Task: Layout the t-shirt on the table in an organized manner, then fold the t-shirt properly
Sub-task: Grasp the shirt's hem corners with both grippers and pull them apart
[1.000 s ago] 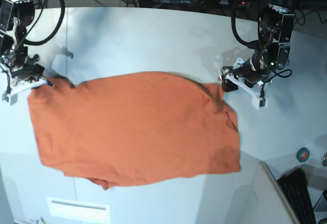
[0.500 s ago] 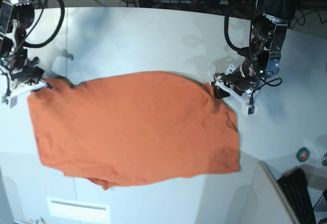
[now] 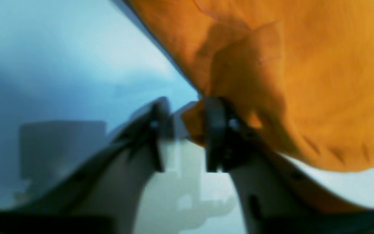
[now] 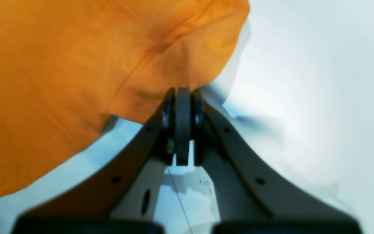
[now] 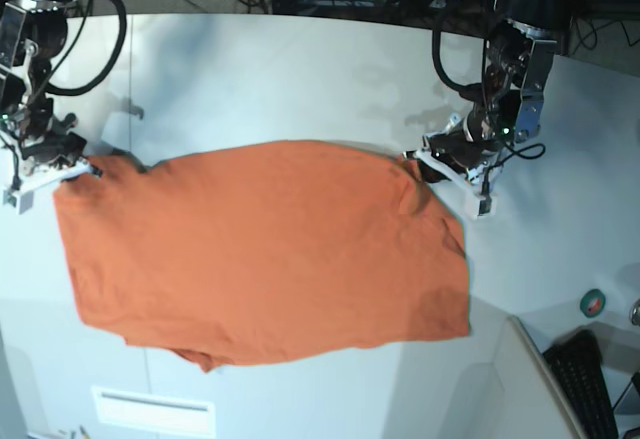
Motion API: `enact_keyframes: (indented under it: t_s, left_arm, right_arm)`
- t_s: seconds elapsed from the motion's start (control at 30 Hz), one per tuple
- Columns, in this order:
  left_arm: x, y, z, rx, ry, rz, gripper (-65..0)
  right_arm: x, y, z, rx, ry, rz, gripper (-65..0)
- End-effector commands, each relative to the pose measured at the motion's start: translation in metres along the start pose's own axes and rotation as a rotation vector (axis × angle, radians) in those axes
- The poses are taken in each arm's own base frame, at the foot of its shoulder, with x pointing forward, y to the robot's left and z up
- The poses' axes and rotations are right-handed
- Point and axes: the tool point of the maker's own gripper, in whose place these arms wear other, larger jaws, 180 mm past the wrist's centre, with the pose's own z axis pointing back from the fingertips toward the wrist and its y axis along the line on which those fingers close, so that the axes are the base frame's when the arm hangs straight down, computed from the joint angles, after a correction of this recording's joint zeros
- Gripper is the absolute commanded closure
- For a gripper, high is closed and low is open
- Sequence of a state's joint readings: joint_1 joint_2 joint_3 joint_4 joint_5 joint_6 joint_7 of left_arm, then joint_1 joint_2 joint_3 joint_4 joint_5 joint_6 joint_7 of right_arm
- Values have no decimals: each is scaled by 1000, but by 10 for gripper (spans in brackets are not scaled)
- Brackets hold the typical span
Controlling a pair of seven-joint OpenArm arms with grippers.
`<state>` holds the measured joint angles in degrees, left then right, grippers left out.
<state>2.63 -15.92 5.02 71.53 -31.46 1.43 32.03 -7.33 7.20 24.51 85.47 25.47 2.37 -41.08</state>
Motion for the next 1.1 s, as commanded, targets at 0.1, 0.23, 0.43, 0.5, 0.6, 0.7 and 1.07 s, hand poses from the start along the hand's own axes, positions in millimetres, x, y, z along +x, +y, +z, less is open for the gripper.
enact_keyframes:
  t_s: [0.1, 0.23, 0.43, 0.5, 0.6, 0.7, 1.07]
  left_arm:
    - [-2, -5, 11, -16, -16, -17, -128]
    - [-15, 3, 22, 0, -9, -5, -120]
    - [-35, 38, 45, 72, -13, 75, -120]
    - [-38, 45, 56, 87, -25, 83, -120]
    - [-44, 46, 67, 91, -18, 80, -120]
    - [-54, 42, 73, 80, 39, 74, -120]
    - [-30, 41, 83, 78, -20, 57, 0]
  right_arm:
    - [17, 1, 3, 6, -49, 7, 0]
    - [16, 1, 3, 5, -47, 8, 0]
    - [8, -4, 8, -5, -39, 13, 0]
    - [3, -5, 12, -8, -35, 24, 0]
    - [-6, -2, 17, -3, -30, 22, 0]
    - [-19, 1, 22, 3, -20, 14, 0]
    - [-44, 1, 44, -1, -8, 19, 0]
